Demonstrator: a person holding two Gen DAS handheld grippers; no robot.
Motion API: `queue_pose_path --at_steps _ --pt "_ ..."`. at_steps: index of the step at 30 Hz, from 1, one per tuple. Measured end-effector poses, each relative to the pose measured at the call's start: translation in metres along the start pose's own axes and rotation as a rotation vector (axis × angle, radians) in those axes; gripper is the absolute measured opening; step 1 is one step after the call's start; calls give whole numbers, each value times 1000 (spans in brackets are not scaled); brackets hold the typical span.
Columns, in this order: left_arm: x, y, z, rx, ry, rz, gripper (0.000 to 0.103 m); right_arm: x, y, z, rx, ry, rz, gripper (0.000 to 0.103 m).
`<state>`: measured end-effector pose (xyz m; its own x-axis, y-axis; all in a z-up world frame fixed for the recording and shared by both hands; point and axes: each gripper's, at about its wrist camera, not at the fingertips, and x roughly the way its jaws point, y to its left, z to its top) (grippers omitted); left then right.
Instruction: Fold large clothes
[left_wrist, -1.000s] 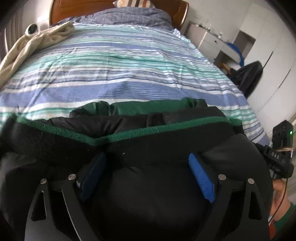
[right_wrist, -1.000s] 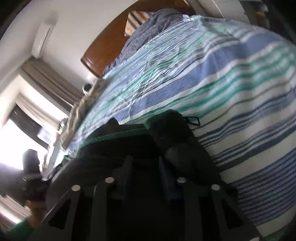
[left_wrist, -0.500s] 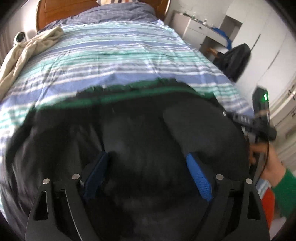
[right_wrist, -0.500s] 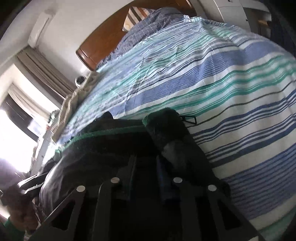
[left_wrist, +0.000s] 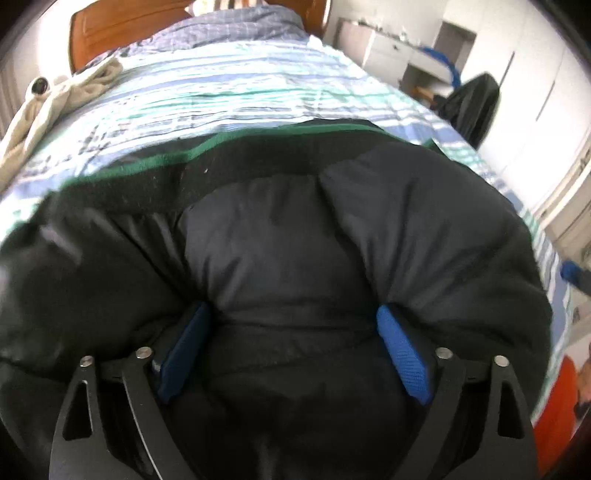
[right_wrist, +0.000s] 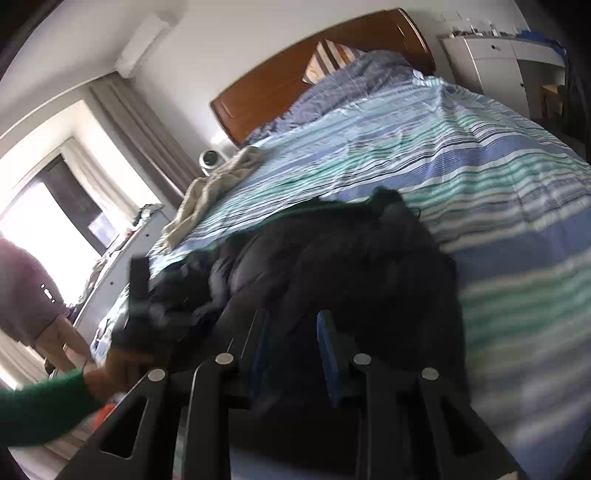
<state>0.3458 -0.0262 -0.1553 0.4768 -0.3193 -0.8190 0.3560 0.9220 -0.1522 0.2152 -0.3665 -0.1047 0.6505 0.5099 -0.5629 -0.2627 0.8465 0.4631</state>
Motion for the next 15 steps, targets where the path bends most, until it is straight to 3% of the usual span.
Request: queue_pose_path --at_steps 4,8,15 --pt "-33 -18 -22 72 -10 -12 89 -42 22 -36 -26 -39 20 31" --pt "-17 -17 -46 28 -35 -14 91 -60 38 -59 -69 -57 -44 31" --pt "-5 -22 -53 65 -83 30 92 -60 41 -76 -18 -47 -75 31"
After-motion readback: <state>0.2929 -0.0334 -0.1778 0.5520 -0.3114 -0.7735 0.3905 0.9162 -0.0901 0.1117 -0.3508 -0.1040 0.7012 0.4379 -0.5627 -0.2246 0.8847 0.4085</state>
